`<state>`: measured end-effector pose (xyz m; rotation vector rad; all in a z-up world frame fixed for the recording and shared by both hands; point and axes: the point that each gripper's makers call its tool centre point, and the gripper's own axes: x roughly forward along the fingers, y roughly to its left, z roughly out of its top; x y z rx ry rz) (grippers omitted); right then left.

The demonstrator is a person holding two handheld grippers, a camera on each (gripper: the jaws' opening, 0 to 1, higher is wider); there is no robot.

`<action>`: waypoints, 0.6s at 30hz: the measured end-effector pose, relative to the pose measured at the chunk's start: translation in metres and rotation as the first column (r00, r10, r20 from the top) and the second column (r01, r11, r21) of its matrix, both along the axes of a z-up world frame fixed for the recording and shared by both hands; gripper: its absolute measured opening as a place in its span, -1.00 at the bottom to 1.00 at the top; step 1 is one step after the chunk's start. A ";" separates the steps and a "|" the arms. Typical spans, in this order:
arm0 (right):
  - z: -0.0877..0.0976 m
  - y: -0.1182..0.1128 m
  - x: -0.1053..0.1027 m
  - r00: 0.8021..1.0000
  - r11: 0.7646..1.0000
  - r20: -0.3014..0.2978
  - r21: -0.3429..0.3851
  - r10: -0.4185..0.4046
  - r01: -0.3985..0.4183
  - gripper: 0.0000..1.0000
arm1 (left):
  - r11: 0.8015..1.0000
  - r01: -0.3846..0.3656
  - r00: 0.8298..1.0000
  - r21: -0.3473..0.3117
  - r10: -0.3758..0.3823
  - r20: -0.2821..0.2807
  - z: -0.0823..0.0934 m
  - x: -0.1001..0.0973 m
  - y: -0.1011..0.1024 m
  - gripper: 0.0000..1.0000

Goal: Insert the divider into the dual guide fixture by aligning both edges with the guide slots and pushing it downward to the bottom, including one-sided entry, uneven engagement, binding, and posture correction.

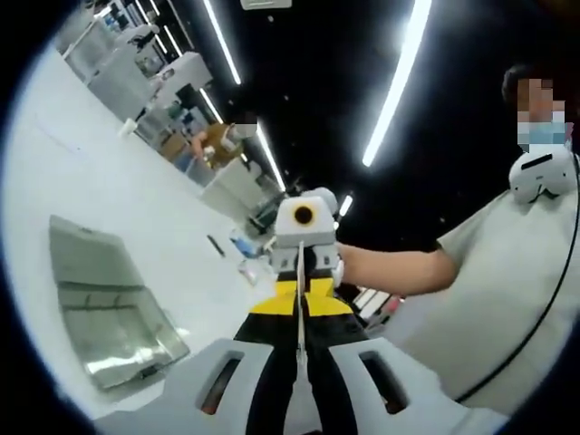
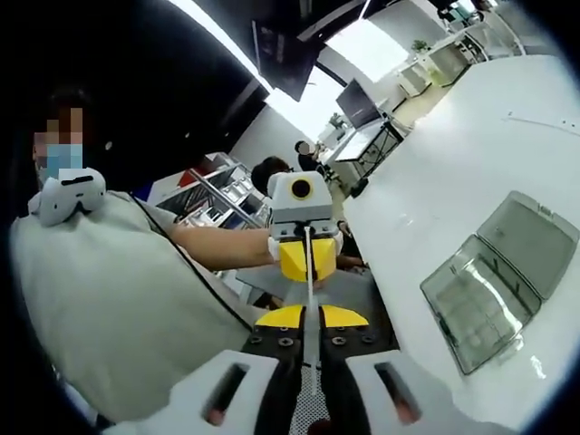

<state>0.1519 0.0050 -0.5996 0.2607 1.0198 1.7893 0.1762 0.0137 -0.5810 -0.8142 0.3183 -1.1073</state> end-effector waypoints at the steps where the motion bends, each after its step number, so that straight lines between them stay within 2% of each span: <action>1: 0.000 0.000 0.000 1.000 1.000 -0.006 -0.003 -0.002 0.002 -1.00 | 1.000 0.000 1.000 -0.001 0.000 -0.006 0.000 0.000 0.000 -1.00; 4: -0.001 0.000 0.000 1.000 1.000 -0.006 -0.014 -0.003 0.003 -1.00 | 1.000 -0.007 1.000 0.010 0.007 -0.020 -0.003 0.001 0.000 -0.98; 6: -0.001 0.000 0.001 1.000 1.000 0.001 -0.014 -0.010 0.010 -1.00 | 1.000 -0.019 0.999 0.020 0.019 -0.035 -0.006 0.002 0.002 -0.88; 12: -0.005 -0.001 0.006 1.000 0.999 0.010 -0.038 -0.028 0.029 -1.00 | 0.995 -0.074 0.997 0.074 0.074 -0.008 -0.011 0.003 0.010 -0.80; 16: -0.007 -0.003 0.010 0.999 0.997 0.017 -0.055 -0.050 0.051 -1.00 | 0.982 -0.111 0.994 0.155 0.109 0.022 -0.020 0.002 0.015 -0.75; 18: -0.009 -0.004 0.013 0.998 0.996 0.029 -0.066 -0.057 0.059 -1.00 | 0.967 -0.126 0.992 0.219 0.118 0.052 -0.026 0.001 0.016 -0.70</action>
